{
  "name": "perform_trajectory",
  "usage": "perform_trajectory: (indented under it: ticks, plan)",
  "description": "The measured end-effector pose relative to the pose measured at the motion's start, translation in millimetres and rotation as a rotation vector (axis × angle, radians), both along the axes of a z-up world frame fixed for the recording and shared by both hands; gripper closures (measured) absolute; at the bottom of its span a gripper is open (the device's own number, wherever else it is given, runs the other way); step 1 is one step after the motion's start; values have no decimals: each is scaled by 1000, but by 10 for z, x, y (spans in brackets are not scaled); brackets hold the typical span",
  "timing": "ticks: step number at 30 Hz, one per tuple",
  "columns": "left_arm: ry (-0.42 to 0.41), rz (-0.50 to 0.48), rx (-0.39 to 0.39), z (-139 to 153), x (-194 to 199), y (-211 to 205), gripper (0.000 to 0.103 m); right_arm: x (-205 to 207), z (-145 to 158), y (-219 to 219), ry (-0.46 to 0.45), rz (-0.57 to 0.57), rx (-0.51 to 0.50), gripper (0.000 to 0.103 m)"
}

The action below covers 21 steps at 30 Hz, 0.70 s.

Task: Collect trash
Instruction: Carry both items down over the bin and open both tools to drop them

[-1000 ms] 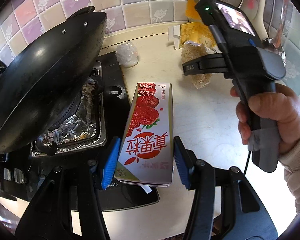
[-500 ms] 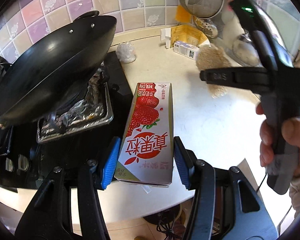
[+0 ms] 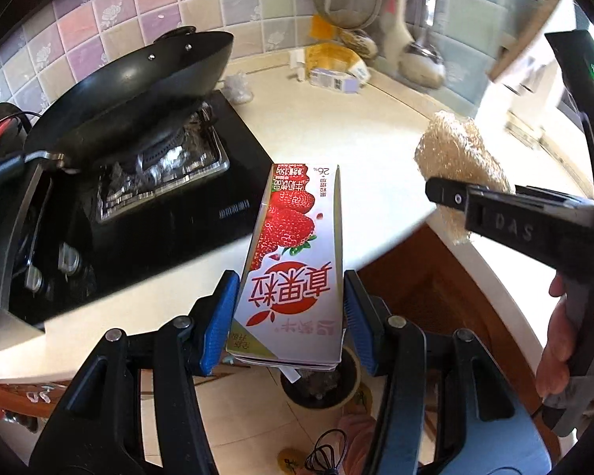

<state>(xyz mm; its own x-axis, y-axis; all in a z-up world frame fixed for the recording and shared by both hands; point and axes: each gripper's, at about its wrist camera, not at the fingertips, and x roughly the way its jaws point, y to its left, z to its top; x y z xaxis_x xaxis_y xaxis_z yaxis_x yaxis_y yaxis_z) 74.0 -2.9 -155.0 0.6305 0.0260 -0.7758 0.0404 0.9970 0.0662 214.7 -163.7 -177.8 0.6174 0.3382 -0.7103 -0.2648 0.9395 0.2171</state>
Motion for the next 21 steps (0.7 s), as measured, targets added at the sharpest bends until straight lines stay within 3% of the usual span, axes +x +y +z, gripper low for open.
perform_trajectory:
  ticks: [9,16,21]
  plan:
    - [100,-99,-18,-531,-751,-74,54,-1107,-605,-103,79,1,9,71]
    - [192,-119,-21,-1377,-939,-79,53,-1524,-1576,-76,236,-29,-9,71]
    - [270,-94,-30,-2271,-1009,-53,53,-1699,-2471,22,343,-18,-29,71]
